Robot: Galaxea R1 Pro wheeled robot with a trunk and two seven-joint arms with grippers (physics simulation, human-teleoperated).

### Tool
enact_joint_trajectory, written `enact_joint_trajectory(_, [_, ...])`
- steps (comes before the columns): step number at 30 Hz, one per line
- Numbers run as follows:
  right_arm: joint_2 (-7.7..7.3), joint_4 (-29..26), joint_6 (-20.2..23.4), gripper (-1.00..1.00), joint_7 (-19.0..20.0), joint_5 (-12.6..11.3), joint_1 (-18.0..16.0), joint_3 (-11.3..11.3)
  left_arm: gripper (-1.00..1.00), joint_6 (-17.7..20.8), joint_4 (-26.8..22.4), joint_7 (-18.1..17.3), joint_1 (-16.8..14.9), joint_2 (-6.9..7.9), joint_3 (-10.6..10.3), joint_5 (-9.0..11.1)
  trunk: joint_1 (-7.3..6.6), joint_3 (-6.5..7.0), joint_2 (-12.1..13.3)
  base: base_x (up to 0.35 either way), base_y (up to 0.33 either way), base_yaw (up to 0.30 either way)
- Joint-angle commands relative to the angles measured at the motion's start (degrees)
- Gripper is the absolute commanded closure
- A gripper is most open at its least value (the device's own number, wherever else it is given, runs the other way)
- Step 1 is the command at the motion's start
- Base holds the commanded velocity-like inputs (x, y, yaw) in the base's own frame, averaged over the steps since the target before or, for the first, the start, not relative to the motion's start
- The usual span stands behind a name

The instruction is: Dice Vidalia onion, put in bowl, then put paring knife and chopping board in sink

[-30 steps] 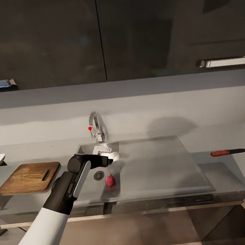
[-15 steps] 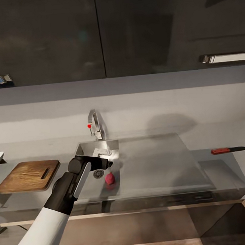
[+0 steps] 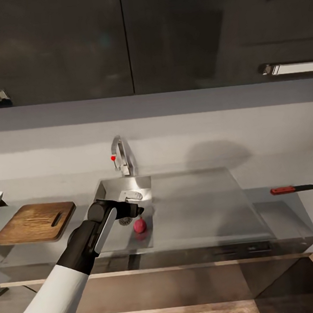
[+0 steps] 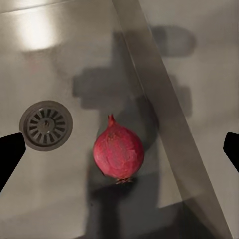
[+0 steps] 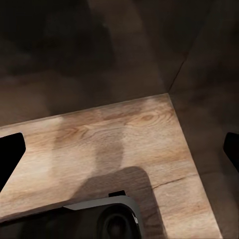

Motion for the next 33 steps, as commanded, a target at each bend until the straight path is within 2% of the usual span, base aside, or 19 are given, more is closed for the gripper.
enact_joint_trajectory(1, [0.04, -0.1, -0.04, -1.0, 0.0, -0.07, 0.02, -0.08, -1.0, 0.21, -0.09, 0.03, -0.06, 0.05, -0.09, 0.11, 0.03, -0.2, -0.12, 0.0, 0.0, 0.0])
enact_joint_trajectory(6, [0.04, -0.1, -0.04, -1.0, 0.0, -0.07, 0.02, -0.07, -1.0, 0.21, -0.03, 0.03, -0.06, 0.08, 0.0, 0.11, 0.03, -0.66, -0.12, 0.0, 0.0, 0.0])
enact_joint_trajectory(8, [0.04, -0.1, -0.04, -1.0, 0.0, -0.07, 0.02, -0.07, -1.0, 0.21, -0.01, 0.03, -0.06, 0.1, 0.63, 0.11, 0.03, -0.84, -0.12, 0.0, 0.0, 0.0])
enact_joint_trajectory(13, [0.04, -0.1, -0.03, -1.0, 0.0, -0.07, 0.02, -0.07, -1.0, 0.21, 0.04, 0.03, -0.06, 0.08, 4.38, 0.11, 0.03, -1.3, -0.12, 0.0, 0.0, 0.0])
enact_joint_trajectory(14, [0.04, -0.1, -0.04, -1.0, 0.0, -0.07, 0.02, -0.07, -1.0, 0.21, -0.03, 0.03, -0.06, 0.07, 4.58, 0.11, 0.03, -1.39, -0.12, 0.0, 0.0, 0.0])
enact_joint_trajectory(33, [0.04, -0.07, 0.03, -1.0, 0.0, -0.06, 0.02, -0.01, -1.0, 0.21, 0.16, 0.03, -0.06, -0.28, 4.87, 0.11, 0.03, -3.14, -0.12, 0.005, -0.003, 0.0])
